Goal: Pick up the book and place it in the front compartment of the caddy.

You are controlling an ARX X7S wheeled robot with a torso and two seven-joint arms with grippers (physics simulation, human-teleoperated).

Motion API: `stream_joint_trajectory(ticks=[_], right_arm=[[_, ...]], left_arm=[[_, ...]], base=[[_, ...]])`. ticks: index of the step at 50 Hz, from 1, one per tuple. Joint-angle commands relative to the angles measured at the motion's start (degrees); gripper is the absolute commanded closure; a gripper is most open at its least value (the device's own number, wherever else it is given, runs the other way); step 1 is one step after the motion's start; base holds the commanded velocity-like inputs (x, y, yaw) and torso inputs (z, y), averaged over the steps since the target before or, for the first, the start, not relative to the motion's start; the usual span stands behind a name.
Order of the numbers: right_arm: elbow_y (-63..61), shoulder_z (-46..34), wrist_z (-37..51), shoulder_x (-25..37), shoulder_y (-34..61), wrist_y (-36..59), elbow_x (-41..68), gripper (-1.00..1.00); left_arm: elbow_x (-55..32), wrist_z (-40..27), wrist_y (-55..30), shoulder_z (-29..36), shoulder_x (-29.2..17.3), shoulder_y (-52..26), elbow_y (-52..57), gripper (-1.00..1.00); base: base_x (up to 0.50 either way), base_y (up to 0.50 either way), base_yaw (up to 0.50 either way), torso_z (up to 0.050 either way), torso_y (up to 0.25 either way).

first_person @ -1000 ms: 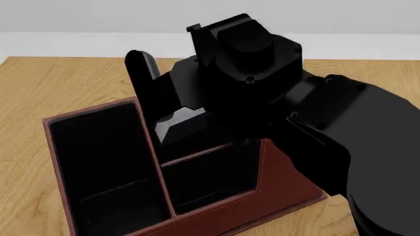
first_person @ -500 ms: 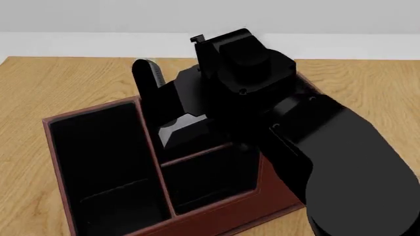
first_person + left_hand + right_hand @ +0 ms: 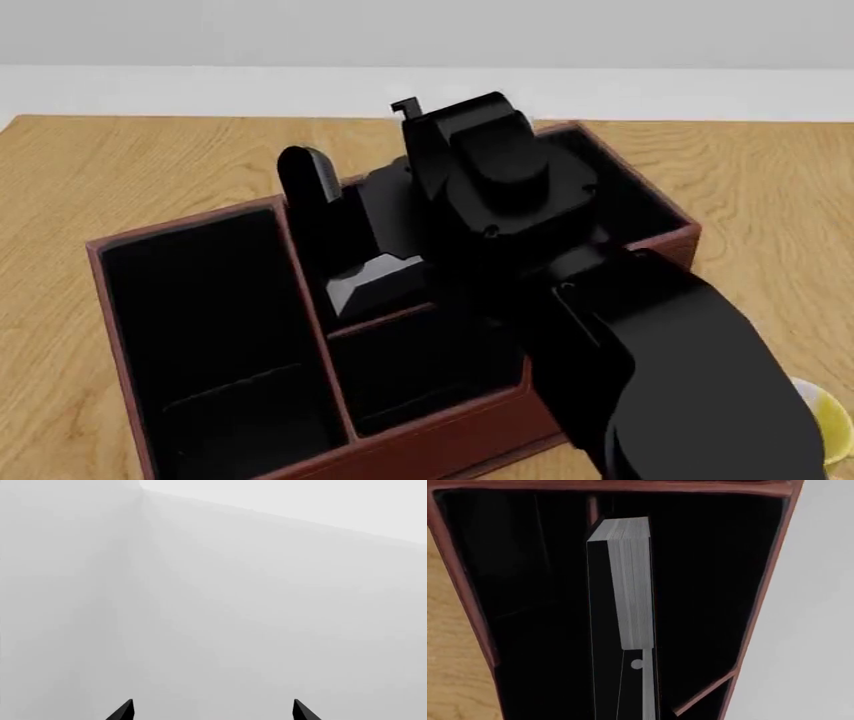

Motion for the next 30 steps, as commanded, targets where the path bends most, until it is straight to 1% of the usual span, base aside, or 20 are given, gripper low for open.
stream_joint_trajectory(ticks=[1, 12, 22, 30], right_arm=[[1.84, 4.16, 0.91, -0.19, -1.51, -1.79, -6.17, 1.00], [2.86, 4.29, 3.57, -0.19, -2.81, -1.84, -5.91, 1.00], [3.57, 4.16, 6.69, -0.19, -3.37, -1.90, -5.88, 1.00], [3.61, 3.99, 11.02, -0.19, -3.64, -1.73, -6.64, 1.00]], left_arm=[[-0.15, -0.09, 0.62, -0.70, -0.27, 0.79, 0.07, -1.00], [-0.46, -0.18, 1.17, -1.48, -0.70, 1.63, 0.23, -1.00], [0.24, -0.21, 1.02, -0.26, -0.53, 0.84, -0.24, -1.00], [0.54, -0.24, 1.01, 0.25, -0.51, 0.60, -0.50, -1.00]], base=[[0.00, 0.00, 0.00, 0.000, 0.000], [0.00, 0.00, 0.00, 0.000, 0.001], [0.00, 0.00, 0.00, 0.001, 0.001], [0.00, 0.00, 0.00, 0.000, 0.001]])
